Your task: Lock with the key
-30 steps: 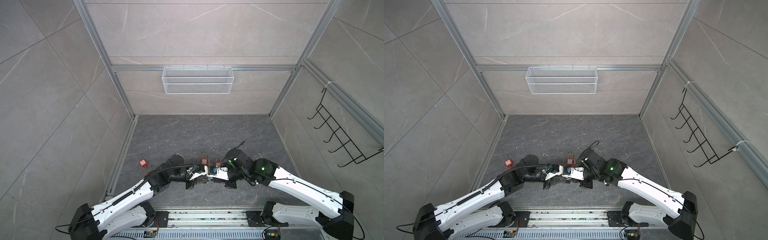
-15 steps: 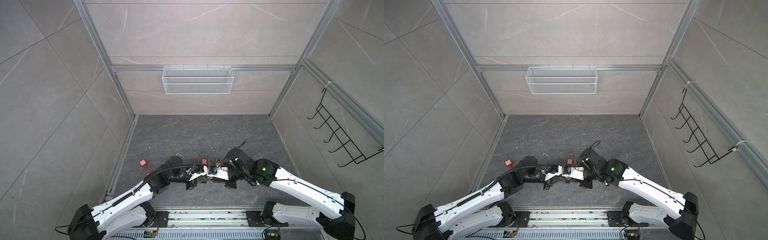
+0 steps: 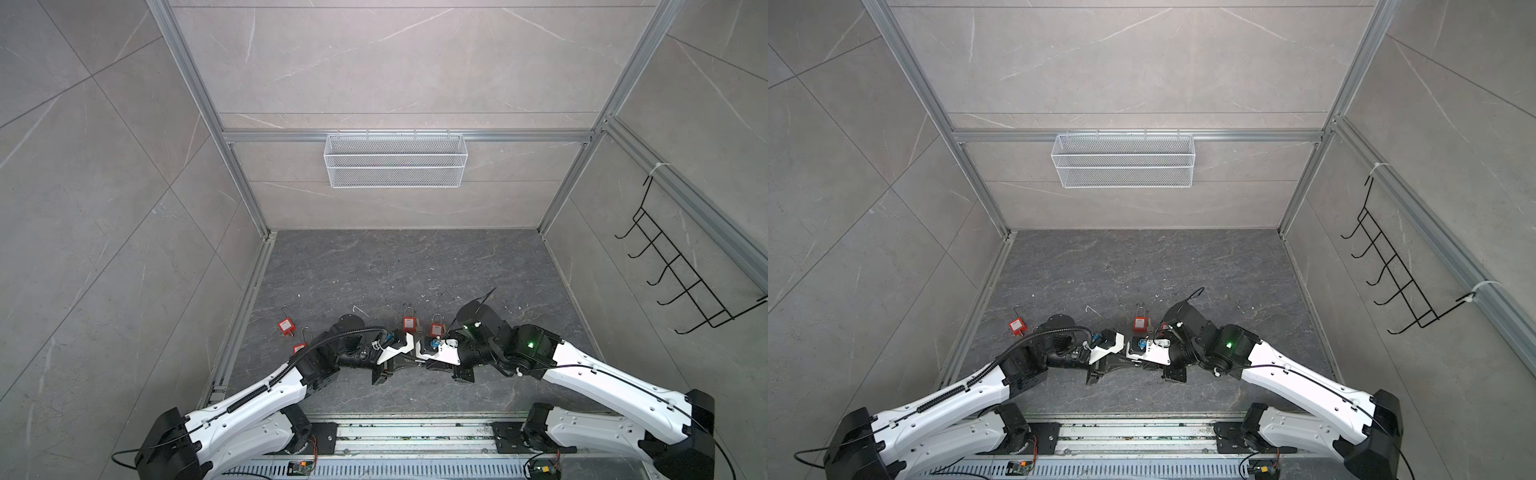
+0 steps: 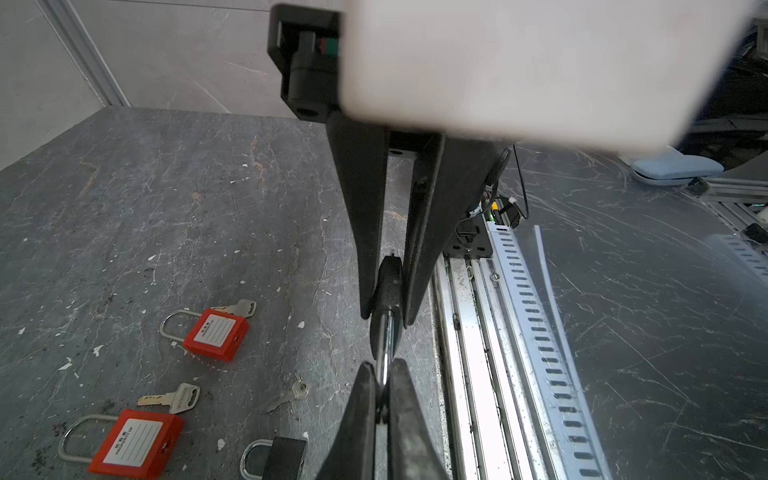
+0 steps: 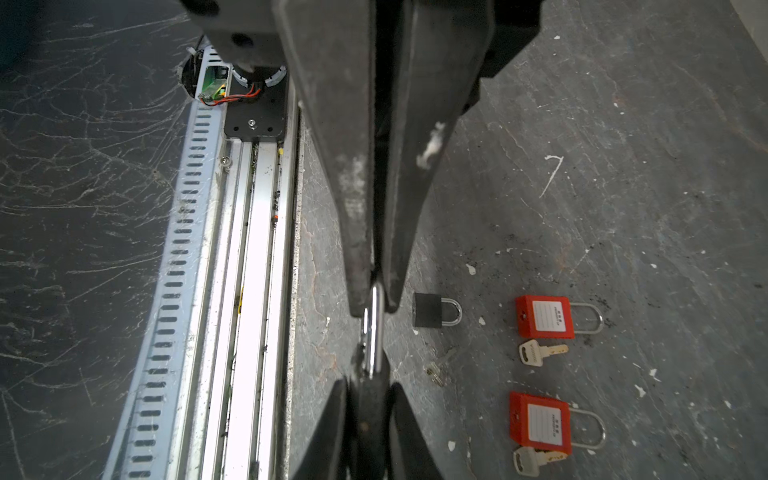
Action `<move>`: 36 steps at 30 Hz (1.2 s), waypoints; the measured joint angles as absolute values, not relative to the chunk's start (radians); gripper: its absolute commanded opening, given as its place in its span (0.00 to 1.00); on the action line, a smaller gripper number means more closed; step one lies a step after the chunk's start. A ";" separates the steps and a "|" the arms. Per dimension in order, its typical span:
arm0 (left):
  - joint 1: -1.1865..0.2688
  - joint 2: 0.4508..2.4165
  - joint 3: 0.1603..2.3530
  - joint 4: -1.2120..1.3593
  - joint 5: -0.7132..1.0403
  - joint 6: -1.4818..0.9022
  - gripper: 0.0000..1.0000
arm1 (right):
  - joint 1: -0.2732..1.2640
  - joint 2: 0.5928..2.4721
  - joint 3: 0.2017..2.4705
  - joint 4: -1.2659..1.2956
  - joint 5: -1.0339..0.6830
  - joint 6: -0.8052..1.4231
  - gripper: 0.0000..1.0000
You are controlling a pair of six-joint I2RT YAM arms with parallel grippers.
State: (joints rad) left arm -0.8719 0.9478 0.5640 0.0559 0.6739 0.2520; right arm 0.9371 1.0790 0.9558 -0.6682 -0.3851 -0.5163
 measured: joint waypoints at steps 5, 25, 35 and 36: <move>-0.878 0.943 0.564 0.057 0.688 0.273 0.00 | 0.934 1.101 0.990 -0.707 -0.417 -0.517 0.02; -0.896 0.973 0.495 0.260 0.654 0.171 0.00 | 0.913 1.139 1.040 -0.746 -0.406 -0.543 0.00; -0.907 0.997 0.491 0.286 0.616 0.155 0.00 | 0.910 1.136 1.029 -0.750 -0.361 -0.548 0.21; -0.910 0.980 0.492 0.268 0.608 0.164 0.00 | 0.913 1.130 1.029 -0.744 -0.358 -0.552 0.25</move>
